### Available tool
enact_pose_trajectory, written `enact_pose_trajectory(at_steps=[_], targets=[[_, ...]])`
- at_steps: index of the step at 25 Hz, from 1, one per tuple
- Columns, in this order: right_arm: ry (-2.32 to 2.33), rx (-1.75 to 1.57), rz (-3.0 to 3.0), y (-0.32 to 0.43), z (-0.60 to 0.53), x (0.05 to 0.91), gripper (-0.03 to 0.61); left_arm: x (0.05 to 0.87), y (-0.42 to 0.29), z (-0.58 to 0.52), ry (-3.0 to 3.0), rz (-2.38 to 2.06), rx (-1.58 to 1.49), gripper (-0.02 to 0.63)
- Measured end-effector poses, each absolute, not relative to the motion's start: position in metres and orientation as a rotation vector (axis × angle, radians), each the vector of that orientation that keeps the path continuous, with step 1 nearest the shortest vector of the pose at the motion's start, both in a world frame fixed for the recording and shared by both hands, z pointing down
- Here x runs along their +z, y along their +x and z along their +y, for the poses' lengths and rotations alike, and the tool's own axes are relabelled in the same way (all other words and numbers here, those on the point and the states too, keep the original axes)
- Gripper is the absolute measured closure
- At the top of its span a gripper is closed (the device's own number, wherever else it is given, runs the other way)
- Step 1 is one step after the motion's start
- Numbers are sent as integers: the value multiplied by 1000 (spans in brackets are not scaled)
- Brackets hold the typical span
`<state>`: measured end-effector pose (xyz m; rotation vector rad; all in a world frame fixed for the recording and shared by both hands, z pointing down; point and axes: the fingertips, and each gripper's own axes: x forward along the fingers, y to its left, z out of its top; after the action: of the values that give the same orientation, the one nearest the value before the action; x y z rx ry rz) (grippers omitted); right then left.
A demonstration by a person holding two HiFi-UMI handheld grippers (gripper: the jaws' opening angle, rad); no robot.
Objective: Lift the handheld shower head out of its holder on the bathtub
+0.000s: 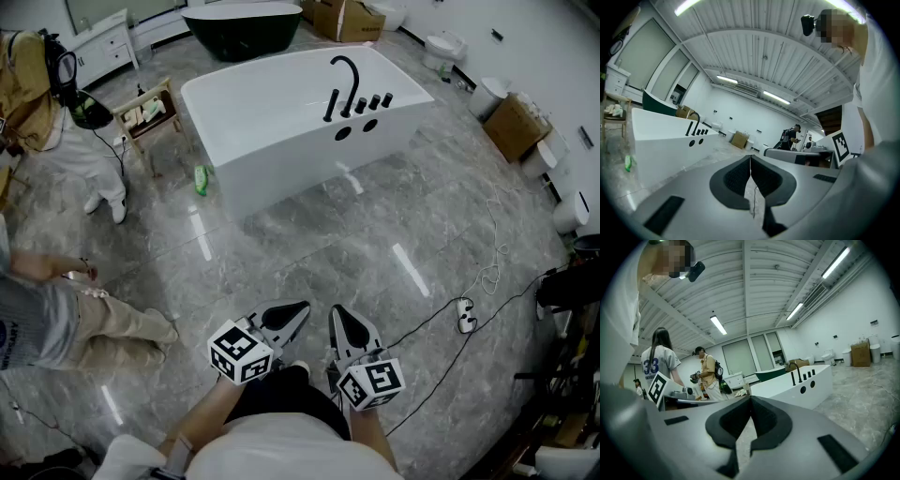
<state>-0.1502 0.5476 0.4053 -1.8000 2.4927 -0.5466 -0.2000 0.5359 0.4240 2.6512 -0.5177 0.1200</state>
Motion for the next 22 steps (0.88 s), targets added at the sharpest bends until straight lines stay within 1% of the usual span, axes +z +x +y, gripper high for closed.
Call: enact_pose_trajectory(at_steps=[7, 22], targets=[[-1854, -444, 2506, -138, 590, 389, 563, 404, -191, 583, 2694, -527, 80, 601], [-1758, -301, 2504, -106, 619, 365, 561, 400, -157, 616, 2715, -607, 27, 602]])
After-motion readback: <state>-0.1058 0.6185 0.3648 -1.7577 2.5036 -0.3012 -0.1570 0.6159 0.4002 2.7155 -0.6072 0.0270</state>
